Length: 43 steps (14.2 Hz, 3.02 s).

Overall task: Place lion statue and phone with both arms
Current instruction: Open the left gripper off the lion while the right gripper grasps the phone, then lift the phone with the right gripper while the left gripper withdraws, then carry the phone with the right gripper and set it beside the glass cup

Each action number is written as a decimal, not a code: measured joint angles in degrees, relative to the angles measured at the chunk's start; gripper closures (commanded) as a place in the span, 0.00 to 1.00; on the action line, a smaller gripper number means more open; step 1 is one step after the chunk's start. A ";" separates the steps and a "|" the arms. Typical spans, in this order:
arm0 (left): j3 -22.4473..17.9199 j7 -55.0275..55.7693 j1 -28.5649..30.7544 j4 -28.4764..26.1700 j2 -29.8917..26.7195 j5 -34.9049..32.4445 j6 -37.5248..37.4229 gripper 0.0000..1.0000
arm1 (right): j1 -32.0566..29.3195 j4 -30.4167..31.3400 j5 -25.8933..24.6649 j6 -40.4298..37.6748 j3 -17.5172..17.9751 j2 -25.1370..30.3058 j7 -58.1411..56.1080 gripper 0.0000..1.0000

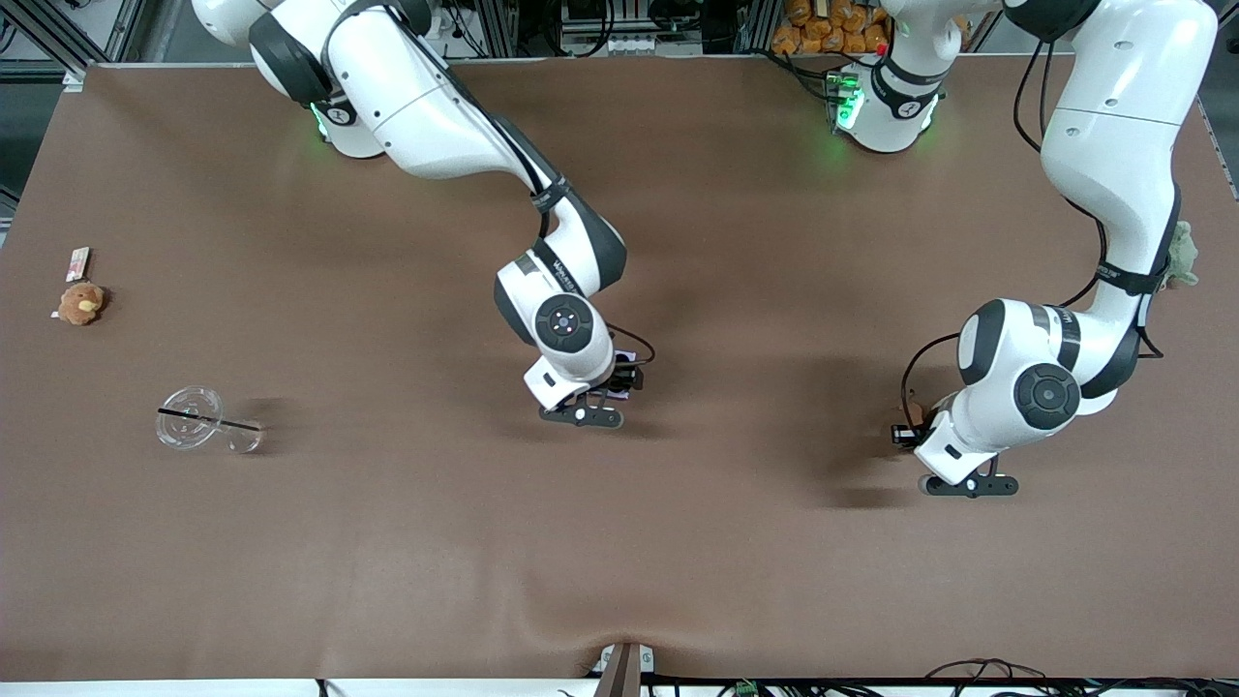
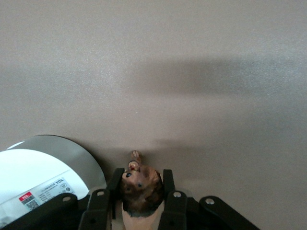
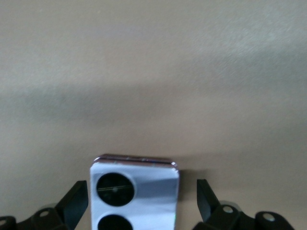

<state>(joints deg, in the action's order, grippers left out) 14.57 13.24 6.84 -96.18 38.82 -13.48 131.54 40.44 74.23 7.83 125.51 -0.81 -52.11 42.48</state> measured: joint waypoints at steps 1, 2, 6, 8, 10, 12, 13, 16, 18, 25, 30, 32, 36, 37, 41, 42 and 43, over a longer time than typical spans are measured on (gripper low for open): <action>0.00 -0.12 0.02 -0.01 0.00 0.00 0.01 0.73 | 0.20 -0.06 0.00 0.00 0.00 0.00 0.17 0.00; 0.00 -0.15 0.03 -0.01 0.00 0.00 0.02 0.18 | 0.25 -0.07 0.00 -0.01 0.00 -0.04 0.30 0.00; -0.01 -0.15 0.23 -0.19 0.00 -0.01 0.06 0.00 | 0.52 -0.08 0.00 0.52 -0.01 -0.94 0.44 0.00; 0.02 -0.15 0.28 -0.13 -0.31 -0.01 0.21 0.00 | 0.68 -0.08 0.00 0.84 -0.01 -1.27 1.26 0.00; 0.27 -0.15 0.24 0.03 -1.53 -0.01 0.34 0.00 | 0.73 -0.08 0.00 1.01 -0.01 -1.62 2.70 0.00; 1.23 -0.15 0.19 0.19 -3.79 -0.01 0.15 0.00 | 1.16 -0.08 0.00 2.72 -0.01 -2.04 3.18 0.45; 2.03 -0.15 0.18 0.33 -5.21 -0.01 -0.40 0.00 | 1.43 -0.07 -0.47 3.05 -0.09 -2.15 3.24 0.80; 3.49 -0.15 0.14 3.01 -10.67 0.00 -6.45 0.00 | 1.76 -0.22 -1.85 3.12 -0.15 -1.80 3.62 0.90; 4.59 -0.15 0.21 7.06 -14.05 0.00 -14.07 0.00 | 1.73 -0.30 -2.01 3.68 -0.50 -1.86 3.62 0.89; 5.46 -0.15 1.05 20.05 -19.21 4.44 -36.73 0.00 | -12.24 -2.55 -2.05 -6.57 -1.86 5.55 -8.14 0.79; 3.26 -2.03 3.12 20.31 -27.57 9.66 -40.19 0.00 | -24.95 -2.39 -2.06 -18.69 -1.94 8.96 -26.18 0.80; -0.94 -2.27 -0.70 18.67 -32.03 10.06 -43.16 0.00 | -30.48 -1.64 -2.05 -20.53 -1.94 8.92 -34.83 0.82; -9.59 -4.13 -7.19 13.95 -38.40 12.56 -46.36 0.00 | -37.32 2.13 -3.53 -20.88 -1.85 8.66 -43.43 0.81; -10.97 -4.77 -7.57 12.57 -39.44 12.97 -46.42 0.00 | -37.44 2.88 -4.79 -20.53 -1.84 8.52 -43.41 0.81; -12.44 -5.38 -7.71 9.78 -41.15 13.18 -46.82 0.00 | -38.29 5.94 -6.31 -15.52 -1.86 7.63 -43.41 0.73; -12.44 -5.38 -7.80 9.64 -41.13 13.19 -46.83 0.00 | -38.29 7.48 -6.36 -13.19 -1.83 7.58 -43.41 0.69; -12.44 -5.38 -7.85 9.49 -41.14 13.19 -46.83 0.00 | -38.29 9.17 -6.41 -11.01 -1.80 7.55 -43.40 0.65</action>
<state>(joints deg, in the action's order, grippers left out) 2.13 7.86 -1.02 -86.69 -2.32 -0.29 84.72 2.15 83.41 1.42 114.50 -2.61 -44.57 -0.92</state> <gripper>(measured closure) 0.000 0.154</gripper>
